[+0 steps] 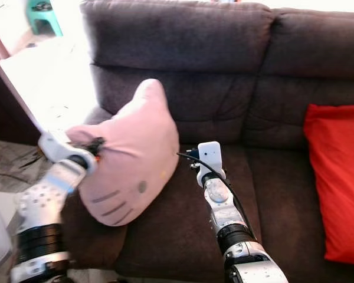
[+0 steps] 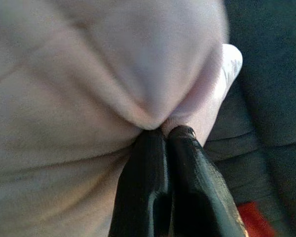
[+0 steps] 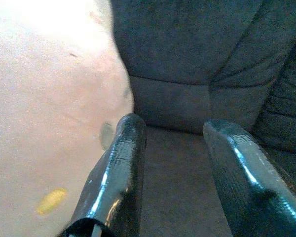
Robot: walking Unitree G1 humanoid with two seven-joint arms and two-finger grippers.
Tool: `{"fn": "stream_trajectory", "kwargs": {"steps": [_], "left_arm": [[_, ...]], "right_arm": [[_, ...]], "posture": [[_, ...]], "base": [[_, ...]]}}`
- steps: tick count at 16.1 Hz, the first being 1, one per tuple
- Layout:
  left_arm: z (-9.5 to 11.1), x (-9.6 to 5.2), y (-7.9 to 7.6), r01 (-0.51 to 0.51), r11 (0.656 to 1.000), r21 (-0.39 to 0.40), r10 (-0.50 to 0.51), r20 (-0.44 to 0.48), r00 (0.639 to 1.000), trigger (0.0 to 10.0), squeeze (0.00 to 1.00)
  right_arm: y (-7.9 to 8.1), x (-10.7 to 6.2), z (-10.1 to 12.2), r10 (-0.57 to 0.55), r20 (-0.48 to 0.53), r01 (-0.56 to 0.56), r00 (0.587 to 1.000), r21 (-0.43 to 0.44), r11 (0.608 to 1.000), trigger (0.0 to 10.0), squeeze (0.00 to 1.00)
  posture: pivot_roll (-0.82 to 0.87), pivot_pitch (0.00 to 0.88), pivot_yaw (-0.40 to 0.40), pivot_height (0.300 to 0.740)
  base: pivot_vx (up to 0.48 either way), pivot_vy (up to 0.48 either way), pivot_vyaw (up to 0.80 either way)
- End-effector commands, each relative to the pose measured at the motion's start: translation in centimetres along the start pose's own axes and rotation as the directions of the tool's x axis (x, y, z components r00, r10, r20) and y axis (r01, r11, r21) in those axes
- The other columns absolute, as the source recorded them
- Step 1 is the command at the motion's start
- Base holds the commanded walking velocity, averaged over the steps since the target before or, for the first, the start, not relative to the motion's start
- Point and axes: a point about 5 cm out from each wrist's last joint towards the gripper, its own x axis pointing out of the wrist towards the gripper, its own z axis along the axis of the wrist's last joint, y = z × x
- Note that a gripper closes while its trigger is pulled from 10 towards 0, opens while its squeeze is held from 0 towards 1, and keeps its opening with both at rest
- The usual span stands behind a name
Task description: Move the pillow to the sofa from floor
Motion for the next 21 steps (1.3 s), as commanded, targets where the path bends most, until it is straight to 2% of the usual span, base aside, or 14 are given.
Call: {"fn": "stream_trajectory", "kwargs": {"steps": [1, 3, 6, 7, 8, 9, 10, 11, 13, 15, 17, 19, 20, 21], "left_arm": [[-0.5, 0.1, 0.2, -0.042, 0.996, -0.073, 0.041, -0.027, 0.999, 10.0, 0.0], [-0.4, -0.1, -0.3, -0.058, 0.975, -0.214, 0.059, -0.003, 0.998, 10.0, 0.0], [-0.2, -0.8, -0.2, -0.072, 0.979, -0.189, 0.074, 0.001, 0.997, 10.0, 0.0], [0.1, -1.3, 0.9, -0.113, 0.972, -0.207, 0.117, 0.009, 0.993, 10.0, 0.0], [0.3, -1.5, 1.1, -0.1, 0.981, -0.168, 0.103, 0.009, 0.995, 10.0, 0.0], [0.9, -2.2, 0.4, 0.023, 0.994, 0.107, -0.024, 0.012, 1.0, 10.0, 0.0], [0.8, -2.8, 0.7, 0.064, 0.954, 0.294, -0.061, -0.019, 0.998, 10.0, 0.0], [1.4, -3.3, 2.1, 0.023, 0.889, 0.457, -0.027, 0.001, 1.0, 10.0, 0.0], [1.7, -4.1, 4.4, 0.004, 0.729, 0.684, 0.032, -0.039, 0.999, 10.0, 0.0], [0.9, -4.6, 5.0, 0.049, 0.658, 0.752, 0.038, -0.098, 0.994, 10.0, 0.0], [0.1, -4.6, 6.0, 0.071, 0.6, 0.797, 0.063, -0.135, 0.989, 10.0, 0.0], [-0.4, -4.6, 6.8, 0.084, 0.526, 0.847, 0.047, -0.128, 0.991, 10.0, 0.0], [-0.2, -4.6, 6.8, 0.076, 0.506, 0.86, 0.017, -0.097, 0.995, 10.0, 0.0], [0.1, -4.6, 6.7, 0.052, 0.524, 0.85, -0.016, -0.051, 0.999, 10.0, 0.0]], "right_arm": [[0.1, 0.0, 0.2, -0.006, 0.003, 0.006, 1.0, 0.01, 1.0, 10.0, 0.0], [0.1, 0.0, 0.2, -0.004, 0.001, 0.004, 1.0, 0.011, 1.0, 10.0, 0.0], [0.4, 0.0, 0.1, 0.0, -0.004, 0.0, 1.0, 0.013, 1.0, 10.0, 0.0], [0.5, 0.0, 0.1, 0.002, -0.006, -0.002, 1.0, 0.015, 1.0, 10.0, 0.0], [0.5, 0.0, 0.1, 0.003, -0.006, -0.003, 1.0, 0.014, 1.0, 10.0, 0.0], [0.5, -0.1, 0.1, 0.005, -0.006, -0.005, 1.0, 0.013, 1.0, 10.0, 0.0], [0.6, -0.1, 0.1, 0.007, -0.005, -0.007, 1.0, 0.013, 1.0, 10.0, 0.0], [0.7, -0.1, 0.2, 0.013, 0.0, -0.013, 1.0, 0.013, 1.0, 10.0, 0.0], [0.6, -0.1, 0.1, 0.015, 0.0, -0.015, 1.0, 0.012, 1.0, 10.0, 0.0], [0.7, -0.1, 0.1, 0.017, -0.001, -0.017, 1.0, 0.01, 1.0, 10.0, 0.0], [0.9, -0.1, 0.2, 0.024, 0.0, -0.024, 1.0, 0.008, 1.0, 10.0, 0.0], [1.0, -0.1, 0.2, 0.028, 0.0, -0.028, 1.0, 0.005, 1.0, 10.0, 0.0], [1.0, -0.1, 0.2, 0.028, 0.0, -0.028, 1.0, 0.004, 1.0, 10.0, 0.0], [0.9, -0.1, 0.1, 0.027, -0.001, -0.027, 1.0, 0.003, 1.0, 10.0, 0.0]], "posture": [[0.18, 0.136, -0.014, 0.74], [0.19, 0.135, -0.017, 0.74], [0.19, 0.13, -0.017, 0.74], [0.19, 0.13, -0.017, 0.74], [0.2, 0.128, -0.016, 0.74], [0.2, 0.126, -0.017, 0.74], [0.2, 0.123, -0.019, 0.74], [0.2, 0.119, -0.019, 0.74], [0.2, 0.115, -0.021, 0.74], [0.2, 0.112, -0.022, 0.74], [0.2, 0.105, -0.024, 0.74], [0.2, 0.102, -0.025, 0.74], [0.2, 0.105, -0.026, 0.74], [0.19, 0.11, -0.027, 0.74]], "base": [[0.0, 0.0, 0.0], [0.0, 0.0, 0.0], [0.0, 0.0, 0.0], [0.0, 0.0, 0.0], [0.0, 0.0, 0.0], [0.0, 0.0, 0.0], [0.0, 0.0, 0.0], [0.0, 0.0, 0.0], [0.0, 0.0, 0.0], [0.0, 0.0, 0.0], [0.0, 0.0, 0.0], [0.0, 0.0, 0.0], [0.0, 0.0, 0.0], [0.0, 0.0, 0.0]]}}
